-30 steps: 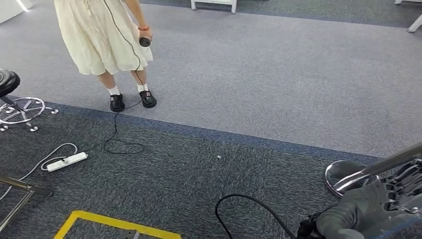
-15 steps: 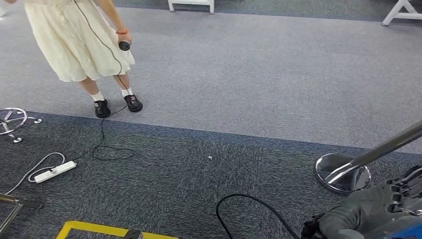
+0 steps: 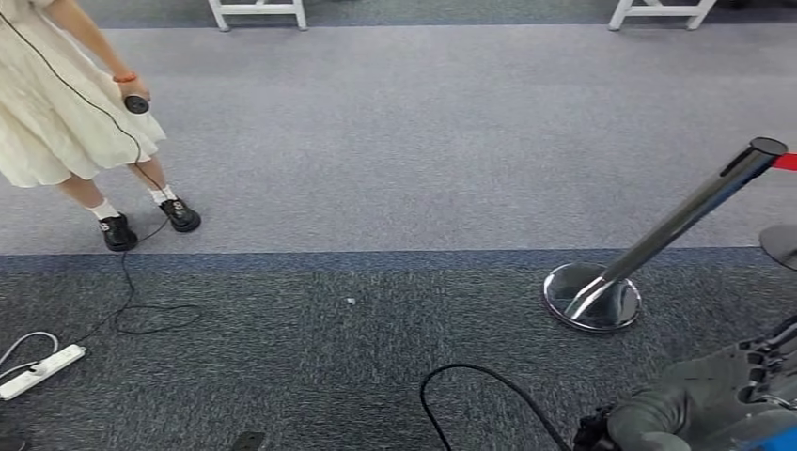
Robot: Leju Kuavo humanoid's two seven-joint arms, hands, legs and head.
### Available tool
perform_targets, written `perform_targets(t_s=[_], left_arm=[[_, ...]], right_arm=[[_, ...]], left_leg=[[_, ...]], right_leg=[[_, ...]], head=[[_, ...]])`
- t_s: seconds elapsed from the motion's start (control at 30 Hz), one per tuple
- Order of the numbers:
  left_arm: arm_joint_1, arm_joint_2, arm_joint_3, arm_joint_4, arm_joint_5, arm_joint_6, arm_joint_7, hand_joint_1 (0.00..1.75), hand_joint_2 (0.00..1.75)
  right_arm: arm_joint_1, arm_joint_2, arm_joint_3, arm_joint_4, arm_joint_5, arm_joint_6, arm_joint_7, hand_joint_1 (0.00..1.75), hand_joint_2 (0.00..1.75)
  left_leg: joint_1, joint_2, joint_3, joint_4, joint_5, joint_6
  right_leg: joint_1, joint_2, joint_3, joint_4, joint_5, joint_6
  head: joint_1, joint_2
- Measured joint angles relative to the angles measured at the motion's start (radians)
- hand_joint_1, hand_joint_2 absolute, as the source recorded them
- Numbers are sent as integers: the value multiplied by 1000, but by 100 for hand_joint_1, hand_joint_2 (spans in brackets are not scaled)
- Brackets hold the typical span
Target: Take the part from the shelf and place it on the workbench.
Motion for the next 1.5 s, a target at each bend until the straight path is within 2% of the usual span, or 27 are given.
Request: perform_targets(t_s=[0.03,0.07,0.13,0.2,0.27,0.3,0.37,0.43,0.5,0.57,0.63,0.7,0.77,0.8,0.83,0.87,0.93,1.0,1.07,1.13,1.2,1.27,1.3,1.33,1.37,1.43,1.5], left_arm=[[-1,0,-1,0,-2,2,4,0,0],[-2,0,-3,0,-3,3,6,0,0],[-2,-1,-8,0,-3,4,8,0,0],[1,-2,-10,0,-3,5,8,0,0],[4,-1,-11,0,-3,6,9,0,0],[4,-1,-12,0,-3,7,10,0,0],[3,-1,-12,0,-3,7,10,0,0],[2,-1,-12,0,-2,7,9,0,0],[2,-2,-12,0,-2,9,8,0,0],[0,-3,-13,0,-2,12,8,0,0],[-1,-4,-13,0,-1,13,8,0,0],[0,-5,-13,0,-1,14,8,0,0],[3,-4,-13,0,0,15,8,0,0],[3,-3,-13,0,1,15,8,0,0],[3,-3,-12,0,1,15,8,0,0],[2,-3,-12,0,1,15,8,0,0],[1,-4,-12,0,0,15,8,0,0],[0,-4,-12,0,1,15,8,0,0],[-2,-5,-12,0,2,15,8,0,0],[-2,-5,-12,0,4,15,7,0,0],[0,-5,-12,0,5,15,6,0,0],[4,-5,-12,0,6,15,5,0,0],[5,-5,-12,0,6,15,5,0,0],[4,-5,-12,0,7,15,5,0,0],[4,-5,-12,0,7,15,5,0,0],[3,-5,-12,0,8,15,5,0,0],[2,-5,-12,0,8,15,4,0,0]], right_arm=[[0,0,-1,0,0,0,0,0,0],[1,0,-2,-1,1,0,0,0,0],[1,0,-3,-4,2,0,0,0,0],[1,0,-4,-5,3,0,0,0,0],[1,0,-4,-5,3,0,0,0,0],[1,0,-4,-5,3,0,0,0,0],[1,0,-4,-5,3,0,0,0,0],[1,0,-4,-5,3,0,0,0,0],[2,0,-4,-5,3,0,0,0,0],[2,1,-4,-6,3,0,0,0,0],[2,2,-4,-7,3,0,0,0,0],[2,3,-4,-7,2,0,0,0,0],[2,3,-4,-7,2,0,0,0,0],[2,3,-4,-7,2,0,0,0,0],[2,3,-4,-7,2,0,0,0,0],[2,3,-4,-7,2,0,0,0,0],[2,3,-4,-7,1,0,0,0,0],[2,3,-4,-7,1,0,0,0,0],[3,3,-4,-8,0,0,0,0,0],[3,3,-4,-8,-2,0,0,0,0],[3,3,-4,-8,-3,0,0,0,0],[3,3,-4,-8,-3,0,0,0,0],[3,3,-4,-8,-4,0,0,0,0],[3,3,-4,-8,-5,0,0,0,0],[3,3,-4,-8,-6,0,0,0,0],[3,3,-4,-8,-8,0,0,0,0],[3,3,-4,-9,-9,0,0,0,0]], left_leg=[[-1,10,1,-1,-1,8],[-1,21,1,-4,1,15],[0,46,3,-7,4,29],[-4,72,3,-7,3,37],[-8,101,3,-7,1,40],[-8,115,4,-7,0,40],[-9,139,9,-7,-4,36],[-13,158,17,-6,-10,29],[-16,175,23,-7,-12,18],[-13,184,27,-10,-14,6],[-10,144,16,22,-41,-7],[-8,92,-36,133,-102,-13],[-8,81,-97,250,-142,-16],[-7,81,-110,267,-134,-16],[-7,78,-104,245,-108,-16],[-5,69,-81,192,-70,-16],[2,20,-23,60,-11,-15],[5,-11,6,-7,3,-6],[2,8,9,-14,4,11],[1,33,11,-19,9,27],[-2,61,12,-21,8,37],[-6,91,12,-21,6,41],[-7,106,13,-20,5,41],[-8,120,14,-20,4,40],[-8,133,17,-20,2,39],[-12,154,25,-19,-5,32],[-17,171,30,-18,-10,21]], right_leg=[[-3,10,-4,-4,2,6],[-3,6,-7,-2,2,12],[0,-44,-33,48,-30,18],[3,-104,-90,171,-96,22],[3,-123,-135,268,-133,24],[3,-127,-133,269,-125,23],[4,-148,-69,163,-69,19],[8,-190,2,40,-27,11],[13,-203,22,1,-19,1],[13,-177,19,-4,-13,-10],[7,-153,20,-13,-5,-21],[2,-130,20,-16,-1,-26],[0,-102,19,-16,-1,-27],[0,-87,19,-16,0,-27],[-2,-71,19,-15,1,-25],[-4,-56,20,-15,2,-23],[-4,-27,16,-11,3,-14],[-5,-3,8,-11,6,-1],[-10,13,-1,-16,11,12],[-8,-26,-20,14,-6,20],[-4,-92,-70,123,-65,21],[-3,-120,-129,248,-118,22],[-3,-125,-139,273,-121,23],[-3,-129,-129,258,-106,22],[-3,-137,-98,206,-78,21],[0,-177,-17,67,-25,17],[5,-199,22,-2,-10,8]], head=[[0,0],[-1,0],[6,0],[14,0],[14,0],[15,0],[15,0],[14,0],[13,0],[13,0],[11,0],[9,0],[7,0],[7,0],[7,0],[7,0],[6,0],[3,0],[1,0],[6,0],[13,0],[15,0],[15,0],[15,0],[15,0],[15,0],[13,0]])
